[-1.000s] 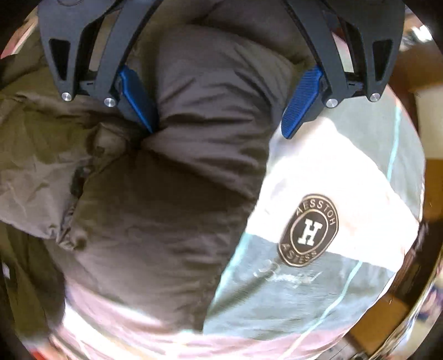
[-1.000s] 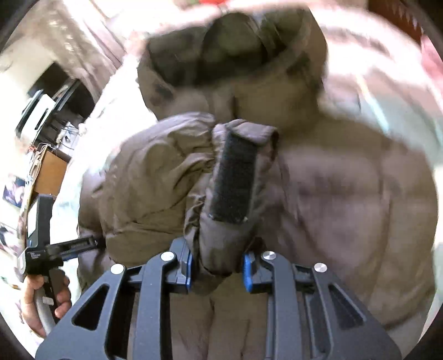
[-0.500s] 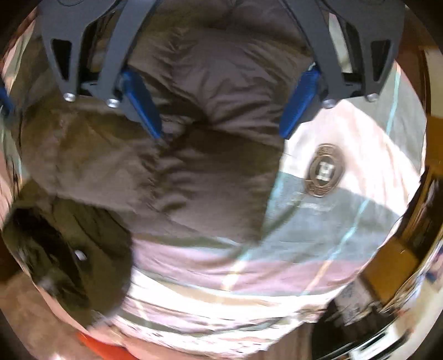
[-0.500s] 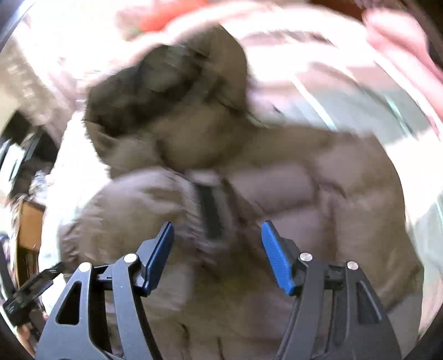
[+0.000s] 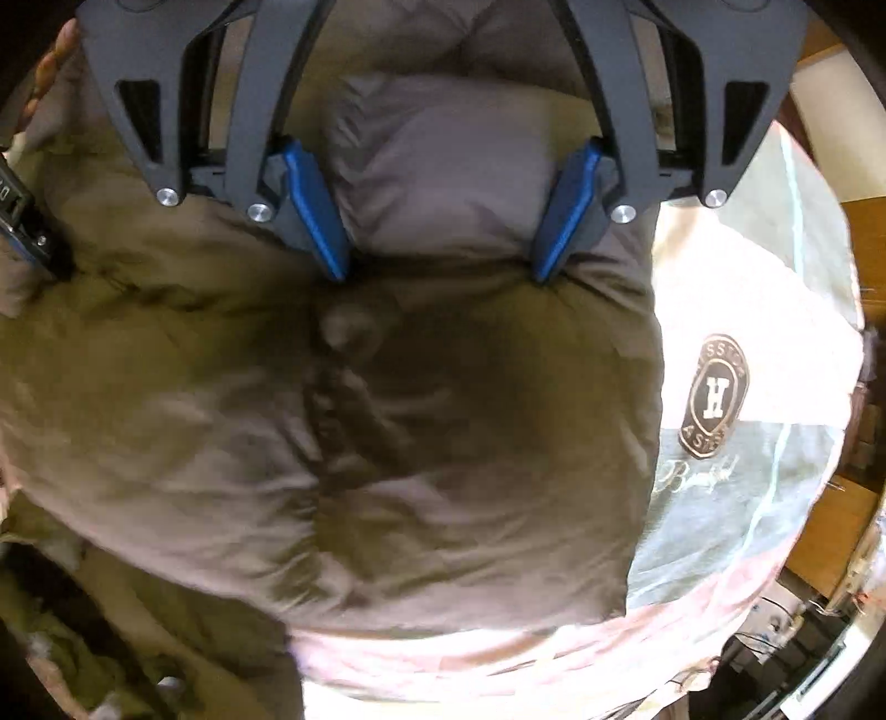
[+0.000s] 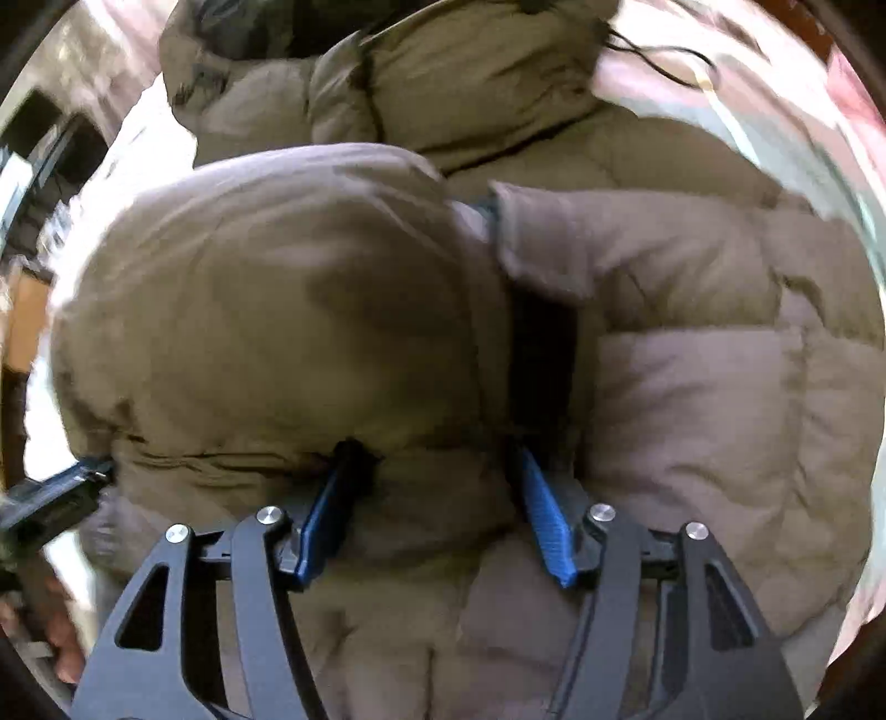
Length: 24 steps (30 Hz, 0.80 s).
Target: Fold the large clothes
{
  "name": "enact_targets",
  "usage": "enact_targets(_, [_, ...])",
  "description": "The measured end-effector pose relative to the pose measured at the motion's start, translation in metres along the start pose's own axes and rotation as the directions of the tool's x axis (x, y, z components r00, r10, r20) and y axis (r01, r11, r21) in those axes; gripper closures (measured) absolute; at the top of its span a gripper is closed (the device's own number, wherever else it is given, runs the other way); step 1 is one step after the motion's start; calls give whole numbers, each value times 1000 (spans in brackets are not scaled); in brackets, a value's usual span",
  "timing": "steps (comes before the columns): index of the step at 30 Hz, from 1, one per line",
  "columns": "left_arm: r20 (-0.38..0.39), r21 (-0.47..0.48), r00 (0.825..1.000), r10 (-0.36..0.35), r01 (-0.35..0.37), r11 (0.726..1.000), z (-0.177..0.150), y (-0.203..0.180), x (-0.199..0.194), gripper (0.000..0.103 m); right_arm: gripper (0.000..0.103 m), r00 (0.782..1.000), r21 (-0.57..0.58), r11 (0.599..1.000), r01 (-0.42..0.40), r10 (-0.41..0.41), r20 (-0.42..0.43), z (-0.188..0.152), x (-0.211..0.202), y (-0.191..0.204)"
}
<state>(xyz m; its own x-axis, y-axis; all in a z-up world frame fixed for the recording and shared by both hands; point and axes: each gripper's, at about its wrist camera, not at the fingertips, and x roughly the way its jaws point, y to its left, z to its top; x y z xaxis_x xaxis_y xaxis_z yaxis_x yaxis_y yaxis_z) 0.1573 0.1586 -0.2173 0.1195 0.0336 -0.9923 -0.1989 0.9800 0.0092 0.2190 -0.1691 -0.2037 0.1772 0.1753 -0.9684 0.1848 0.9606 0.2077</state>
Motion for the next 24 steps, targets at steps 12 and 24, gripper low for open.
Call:
enact_targets(12, [-92, 95, 991, 96, -87, 992, -16, 1, 22, 20, 19, 958, -51, 960, 274, -277, -73, -15, 19, -44])
enact_targets(24, [-93, 84, 987, 131, -123, 989, -22, -40, 11, 17, 3, 975, -26, 985, 173, -175, -138, -24, 3, -68])
